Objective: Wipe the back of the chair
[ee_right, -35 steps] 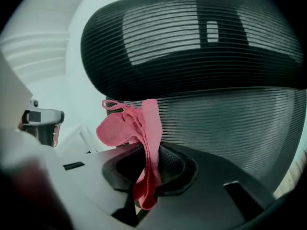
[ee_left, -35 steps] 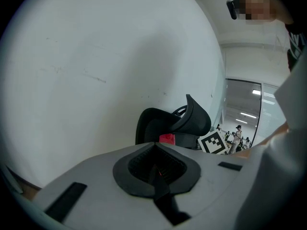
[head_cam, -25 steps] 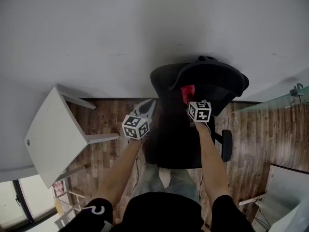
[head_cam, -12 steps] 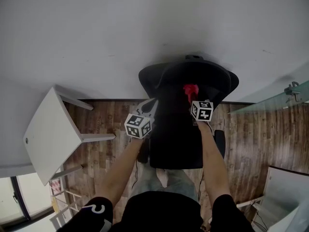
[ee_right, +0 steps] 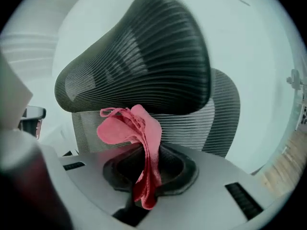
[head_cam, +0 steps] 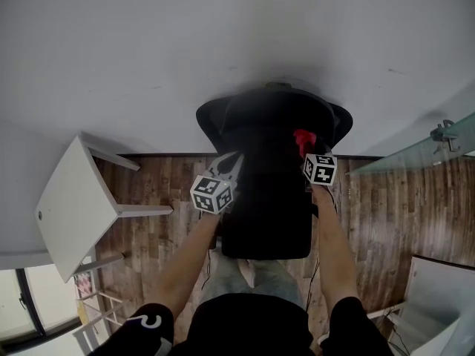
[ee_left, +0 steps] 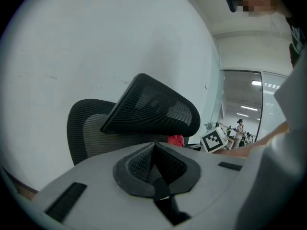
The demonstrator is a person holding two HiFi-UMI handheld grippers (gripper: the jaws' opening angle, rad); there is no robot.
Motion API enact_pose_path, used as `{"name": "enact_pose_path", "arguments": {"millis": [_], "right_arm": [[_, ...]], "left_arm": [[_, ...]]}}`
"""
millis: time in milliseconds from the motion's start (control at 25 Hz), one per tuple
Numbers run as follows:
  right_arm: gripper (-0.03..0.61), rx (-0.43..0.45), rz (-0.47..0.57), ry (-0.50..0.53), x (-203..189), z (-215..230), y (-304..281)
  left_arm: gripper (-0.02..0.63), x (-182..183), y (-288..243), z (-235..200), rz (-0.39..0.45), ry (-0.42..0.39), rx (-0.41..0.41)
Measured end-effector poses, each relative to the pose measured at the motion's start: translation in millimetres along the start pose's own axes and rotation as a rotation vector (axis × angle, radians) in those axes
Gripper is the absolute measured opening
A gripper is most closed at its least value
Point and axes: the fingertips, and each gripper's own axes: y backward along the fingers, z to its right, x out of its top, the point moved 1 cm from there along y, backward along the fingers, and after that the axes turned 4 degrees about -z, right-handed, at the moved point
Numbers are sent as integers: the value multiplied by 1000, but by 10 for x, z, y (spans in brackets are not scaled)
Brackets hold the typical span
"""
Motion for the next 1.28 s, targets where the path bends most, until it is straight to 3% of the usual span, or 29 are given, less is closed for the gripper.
{"name": "enact_pose_path", "arguments": {"millis": [400, 680, 960, 1280], "right_arm": [[72, -102, -4, -58, -154, 929, 365], [72, -168, 40, -149, -282, 1260, 671], [72, -120, 37, -147, -494, 760, 767], [73, 0, 46, -166, -486, -465, 575]], "left_arm": [[25, -43, -219, 326, -14, -16, -30], [25, -56, -250, 427, -22, -39, -50], [25, -140, -79, 268, -36, -47, -49], [25, -291, 451, -169, -62, -31, -65]]}}
